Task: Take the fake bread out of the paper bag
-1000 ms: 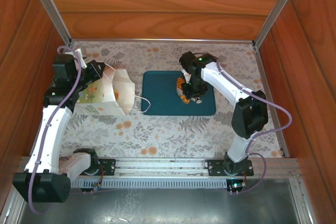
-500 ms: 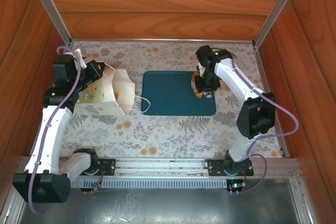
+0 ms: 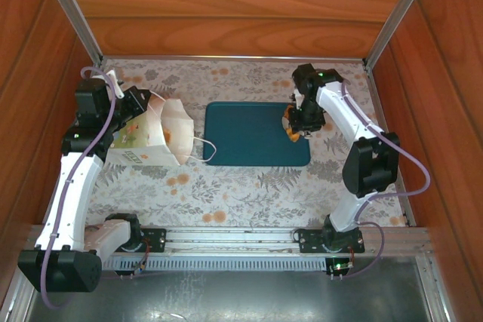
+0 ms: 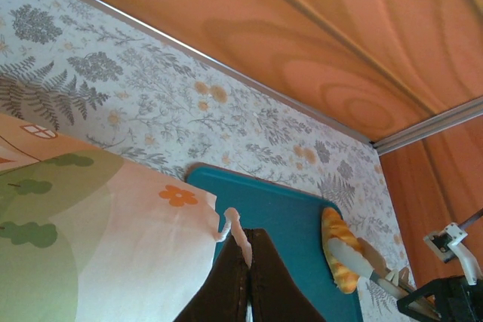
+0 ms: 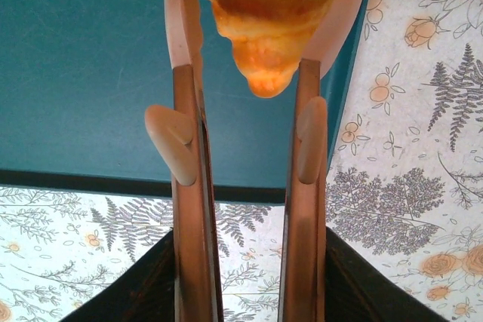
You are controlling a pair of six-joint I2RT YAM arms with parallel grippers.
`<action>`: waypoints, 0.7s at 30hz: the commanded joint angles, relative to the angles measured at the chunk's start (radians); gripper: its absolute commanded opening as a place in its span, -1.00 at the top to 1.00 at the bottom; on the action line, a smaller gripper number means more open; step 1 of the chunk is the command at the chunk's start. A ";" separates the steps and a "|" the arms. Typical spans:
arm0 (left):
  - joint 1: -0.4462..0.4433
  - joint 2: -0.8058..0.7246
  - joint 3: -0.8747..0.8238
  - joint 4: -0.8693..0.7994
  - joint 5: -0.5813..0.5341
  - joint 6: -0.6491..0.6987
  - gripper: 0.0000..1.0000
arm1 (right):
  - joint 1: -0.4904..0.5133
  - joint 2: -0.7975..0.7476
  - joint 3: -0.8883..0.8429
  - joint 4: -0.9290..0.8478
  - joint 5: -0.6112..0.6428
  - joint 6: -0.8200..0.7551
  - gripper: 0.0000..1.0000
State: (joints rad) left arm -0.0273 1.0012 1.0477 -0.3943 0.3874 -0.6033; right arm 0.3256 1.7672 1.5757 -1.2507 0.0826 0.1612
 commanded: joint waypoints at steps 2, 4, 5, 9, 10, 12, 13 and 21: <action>0.003 -0.019 -0.003 0.029 -0.015 0.002 1.00 | -0.010 0.030 0.028 -0.034 0.016 -0.013 0.04; 0.003 -0.022 -0.004 0.029 -0.018 0.005 1.00 | -0.010 0.027 0.029 -0.029 0.038 -0.008 -0.03; 0.003 -0.022 -0.006 0.028 -0.018 0.006 1.00 | -0.010 0.026 0.030 -0.029 0.043 -0.008 -0.03; 0.003 -0.022 -0.009 0.029 -0.021 0.010 1.00 | -0.012 0.022 0.035 -0.030 0.072 -0.002 0.00; 0.004 -0.023 -0.011 0.029 -0.022 0.011 1.00 | -0.012 0.019 0.033 -0.024 0.077 -0.002 0.01; 0.004 -0.023 -0.012 0.029 -0.022 0.011 1.00 | -0.011 0.017 0.026 -0.009 0.067 -0.008 0.05; 0.003 -0.023 -0.014 0.029 -0.023 0.011 1.00 | -0.012 0.020 0.026 -0.007 0.073 -0.008 0.06; 0.003 -0.033 -0.019 0.029 -0.028 0.010 1.00 | -0.020 0.033 0.023 0.025 0.042 -0.022 0.06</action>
State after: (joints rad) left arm -0.0277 0.9878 1.0435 -0.3935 0.3706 -0.6025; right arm 0.3130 1.7966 1.5795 -1.2407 0.1352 0.1516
